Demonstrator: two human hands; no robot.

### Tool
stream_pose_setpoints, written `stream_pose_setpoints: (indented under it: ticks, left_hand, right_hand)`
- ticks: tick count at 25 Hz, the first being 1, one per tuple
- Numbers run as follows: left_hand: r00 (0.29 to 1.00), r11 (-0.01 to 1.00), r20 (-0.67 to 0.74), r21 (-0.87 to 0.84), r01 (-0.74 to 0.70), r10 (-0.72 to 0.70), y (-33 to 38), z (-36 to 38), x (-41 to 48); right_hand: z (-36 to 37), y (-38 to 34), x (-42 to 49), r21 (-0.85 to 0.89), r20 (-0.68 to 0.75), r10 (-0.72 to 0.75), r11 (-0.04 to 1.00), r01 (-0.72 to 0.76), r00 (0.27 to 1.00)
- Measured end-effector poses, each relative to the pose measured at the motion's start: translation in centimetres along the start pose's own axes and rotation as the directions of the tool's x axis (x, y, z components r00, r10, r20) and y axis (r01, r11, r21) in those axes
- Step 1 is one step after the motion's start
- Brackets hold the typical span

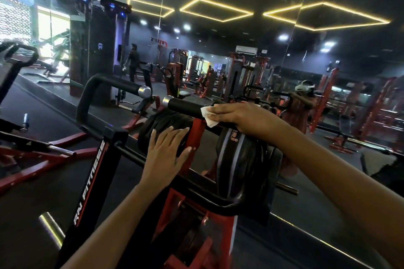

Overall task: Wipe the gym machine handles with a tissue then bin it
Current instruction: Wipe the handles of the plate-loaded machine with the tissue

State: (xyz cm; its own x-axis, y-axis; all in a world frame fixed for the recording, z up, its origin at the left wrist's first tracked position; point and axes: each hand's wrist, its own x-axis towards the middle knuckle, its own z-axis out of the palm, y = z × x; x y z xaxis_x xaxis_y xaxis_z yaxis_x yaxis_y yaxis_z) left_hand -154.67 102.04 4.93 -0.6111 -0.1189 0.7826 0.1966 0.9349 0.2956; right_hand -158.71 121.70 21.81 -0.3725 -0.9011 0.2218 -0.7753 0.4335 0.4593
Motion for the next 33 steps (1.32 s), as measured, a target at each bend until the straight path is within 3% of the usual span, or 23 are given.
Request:
stream_pose_setpoints:
  ticks: [2, 3, 6, 9, 14, 20, 24, 28, 33]
  left_hand:
    - [0.996, 0.999, 0.081, -0.003, -0.038, 0.038, -1.5, 0.8, 0.0]
    - [0.994, 0.998, 0.089, -0.016, -0.058, 0.059, -1.9, 1.3, -0.2]
    - [0.998, 0.995, -0.019, -0.078, -0.069, 0.068, -2.1, 2.1, -0.7]
    - [0.993, 0.99, -0.101, -0.117, -0.076, 0.064, -1.9, 2.4, -0.7]
    - [0.988, 0.981, -0.11, -0.15, -0.123, 0.107, -2.5, 2.5, -1.0]
    - [0.98, 0.963, -0.131, -0.207, -0.172, 0.147, -2.9, 2.7, -1.0]
    - [0.985, 0.964, -0.1, -0.212, -0.159, 0.14, -2.9, 2.7, -1.0]
    - [0.979, 0.955, -0.101, -0.221, -0.197, 0.179, -3.2, 2.6, -0.8]
    - [0.978, 0.948, -0.118, -0.25, -0.198, 0.173, -4.4, 2.8, -0.9]
  right_hand:
    - [-0.3, 0.0, 0.0, -0.02, 0.043, 0.006, 1.0, -0.005, 0.999]
    - [-0.5, -0.1, -0.6, -0.029, -0.002, -0.026, 0.999, 0.026, 1.0]
    - [-0.1, 0.4, -2.9, -0.13, -0.167, -0.117, 0.987, 0.096, 0.979]
    - [0.3, -0.5, -0.6, -0.107, -0.127, -0.08, 0.992, 0.066, 0.989]
    - [0.5, -3.2, 6.3, -0.045, 0.003, 0.018, 0.999, -0.018, 1.0]
    - [0.5, -1.5, 0.1, -0.138, -0.072, -0.04, 0.99, 0.03, 0.997]
    - [1.5, -2.7, 4.9, -0.207, -0.137, -0.125, 0.974, 0.095, 0.983]
    - [2.4, -4.0, 8.9, -0.197, -0.108, -0.164, 0.97, 0.141, 0.98]
    - [1.2, -1.8, 2.4, -0.237, -0.044, -0.177, 0.958, 0.162, 0.983]
